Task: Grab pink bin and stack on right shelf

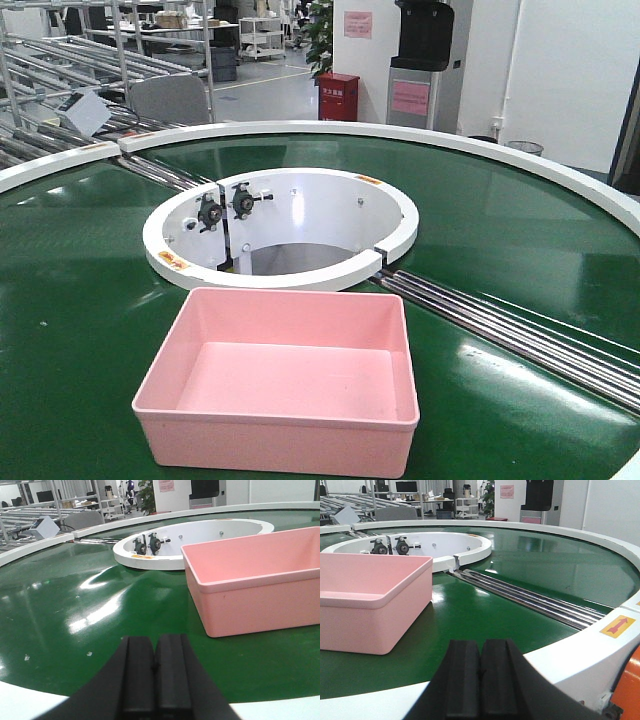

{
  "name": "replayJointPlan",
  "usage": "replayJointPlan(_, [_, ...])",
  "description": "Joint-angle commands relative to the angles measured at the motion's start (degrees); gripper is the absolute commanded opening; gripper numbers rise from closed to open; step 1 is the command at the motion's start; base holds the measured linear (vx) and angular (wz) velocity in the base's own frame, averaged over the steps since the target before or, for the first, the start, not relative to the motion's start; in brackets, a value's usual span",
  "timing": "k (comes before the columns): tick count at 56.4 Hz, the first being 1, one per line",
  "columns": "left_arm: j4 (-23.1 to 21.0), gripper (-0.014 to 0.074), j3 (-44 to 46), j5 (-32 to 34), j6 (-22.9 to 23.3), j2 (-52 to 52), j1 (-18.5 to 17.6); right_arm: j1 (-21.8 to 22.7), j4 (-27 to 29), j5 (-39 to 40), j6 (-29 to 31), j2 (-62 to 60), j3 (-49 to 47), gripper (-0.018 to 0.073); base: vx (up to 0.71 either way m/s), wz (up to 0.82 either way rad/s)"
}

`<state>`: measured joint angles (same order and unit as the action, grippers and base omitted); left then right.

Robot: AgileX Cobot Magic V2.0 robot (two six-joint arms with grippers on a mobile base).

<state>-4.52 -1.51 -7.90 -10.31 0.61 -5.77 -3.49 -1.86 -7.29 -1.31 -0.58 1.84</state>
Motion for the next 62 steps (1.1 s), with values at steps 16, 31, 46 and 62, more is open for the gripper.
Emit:
replayJointPlan(16, [-0.28,-0.0008,-0.96,4.82,0.03,0.86,0.18,0.19,-0.12,4.85,0.77,-0.83,-0.04,-0.0011,0.00,0.00])
replayJointPlan(31, [-0.28,-0.0008,-0.96,4.82,0.03,0.86,0.18,0.19,-0.12,4.74,0.77,-0.83,-0.04,-0.0011,0.00,0.00])
replayJointPlan(46, [-0.28,-0.0008,-0.96,7.24,0.03,0.86,0.18,0.19,-0.12,5.06,0.77,-0.83,-0.04,-0.0011,0.00,0.00])
replayJointPlan(62, [-1.95,-0.0008,13.14,16.15,8.63,-1.16,-0.04,0.19,1.30,20.23,0.48,-0.10,-7.11,-0.0011,0.00,0.00])
